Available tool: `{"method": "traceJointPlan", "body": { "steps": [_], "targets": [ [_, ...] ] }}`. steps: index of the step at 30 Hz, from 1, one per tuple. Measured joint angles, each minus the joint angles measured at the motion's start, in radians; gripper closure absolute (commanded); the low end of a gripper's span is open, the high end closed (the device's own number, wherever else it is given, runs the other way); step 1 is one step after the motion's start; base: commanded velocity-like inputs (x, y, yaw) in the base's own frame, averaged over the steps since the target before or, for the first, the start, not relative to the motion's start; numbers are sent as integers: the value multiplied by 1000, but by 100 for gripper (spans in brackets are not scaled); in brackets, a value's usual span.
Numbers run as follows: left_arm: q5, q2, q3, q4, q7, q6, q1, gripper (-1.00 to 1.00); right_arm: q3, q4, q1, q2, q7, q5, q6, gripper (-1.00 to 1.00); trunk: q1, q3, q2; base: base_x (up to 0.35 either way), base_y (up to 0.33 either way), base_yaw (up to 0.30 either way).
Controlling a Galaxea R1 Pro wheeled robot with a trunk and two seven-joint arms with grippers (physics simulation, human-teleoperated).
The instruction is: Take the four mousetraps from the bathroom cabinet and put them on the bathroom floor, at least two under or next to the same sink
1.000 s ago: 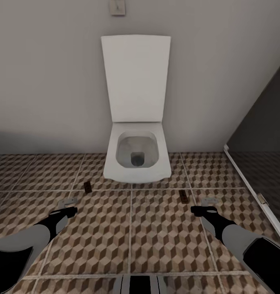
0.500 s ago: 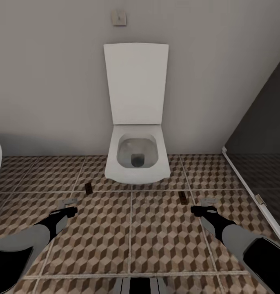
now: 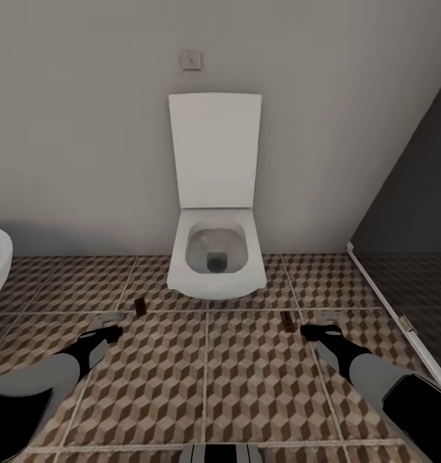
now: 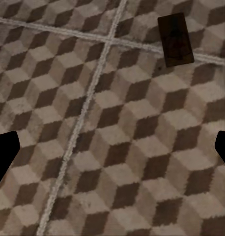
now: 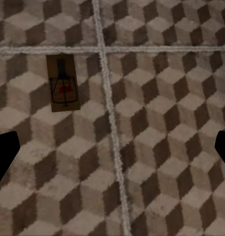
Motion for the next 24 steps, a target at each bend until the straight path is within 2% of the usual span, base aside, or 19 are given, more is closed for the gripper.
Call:
{"method": "traceJointPlan", "body": {
  "steps": [10,13,17,24],
  "targets": [
    [0,-6,-1,-1,1,1,1,-100,0,1,3,1,-2,0,-7,-100,-4,39,2,0,0,0],
    [-2,-4,-2,-7,2,4,9,-100,0,17,7,-1,-4,1,-45,-100,-6,50,3,0,0,0],
    [-3,-1,-3,-9,2,7,25,-100,0,39,10,0,-4,1,-60,-100,-21,63,31,0,0,0],
    [-3,-1,-3,-14,5,8,103,-100,0,72,50,-1,-5,0,-91,-100,-48,85,80,0,0,0]
  ]
}}
